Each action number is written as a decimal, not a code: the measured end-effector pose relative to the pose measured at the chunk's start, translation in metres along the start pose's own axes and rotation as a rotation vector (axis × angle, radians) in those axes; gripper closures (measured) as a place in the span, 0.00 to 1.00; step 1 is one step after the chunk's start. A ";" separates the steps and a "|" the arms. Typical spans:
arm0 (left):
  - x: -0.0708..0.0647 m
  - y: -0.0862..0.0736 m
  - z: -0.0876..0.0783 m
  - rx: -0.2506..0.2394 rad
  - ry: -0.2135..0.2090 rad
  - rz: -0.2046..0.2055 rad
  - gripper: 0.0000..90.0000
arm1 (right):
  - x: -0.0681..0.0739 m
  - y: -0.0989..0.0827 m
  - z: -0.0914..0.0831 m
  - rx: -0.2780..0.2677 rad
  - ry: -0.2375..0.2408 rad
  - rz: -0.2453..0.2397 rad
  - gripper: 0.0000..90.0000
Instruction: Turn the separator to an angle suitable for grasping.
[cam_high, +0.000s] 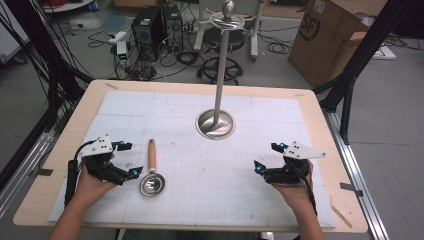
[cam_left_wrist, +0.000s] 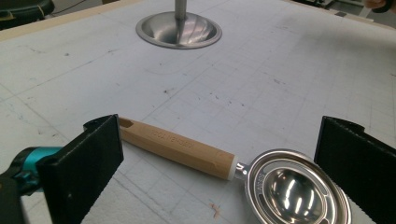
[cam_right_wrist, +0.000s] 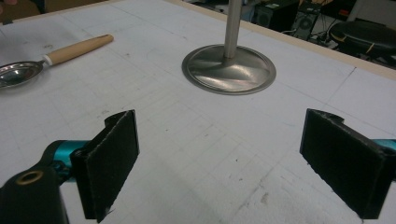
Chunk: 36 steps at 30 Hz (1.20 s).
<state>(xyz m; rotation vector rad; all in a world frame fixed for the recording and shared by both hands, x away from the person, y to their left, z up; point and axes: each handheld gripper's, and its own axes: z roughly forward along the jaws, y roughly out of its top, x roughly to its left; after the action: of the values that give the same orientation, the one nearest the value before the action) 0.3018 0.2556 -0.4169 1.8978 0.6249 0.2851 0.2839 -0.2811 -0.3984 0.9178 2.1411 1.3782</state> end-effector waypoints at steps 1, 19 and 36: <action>0.000 0.000 0.000 0.004 0.000 -0.002 0.02 | 0.000 0.000 0.000 0.004 0.001 0.009 0.12; 0.002 -0.003 0.006 0.049 0.018 -0.009 0.28 | 0.000 -0.001 0.003 0.023 0.004 0.001 0.12; -0.005 -0.002 0.021 0.085 -0.020 -0.002 0.69 | 0.001 -0.003 0.008 0.048 0.014 -0.017 0.12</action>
<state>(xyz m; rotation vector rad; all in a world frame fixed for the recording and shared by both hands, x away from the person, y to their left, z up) 0.3068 0.2369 -0.4269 1.9793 0.6338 0.2411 0.2876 -0.2762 -0.4046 0.9081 2.1964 1.3338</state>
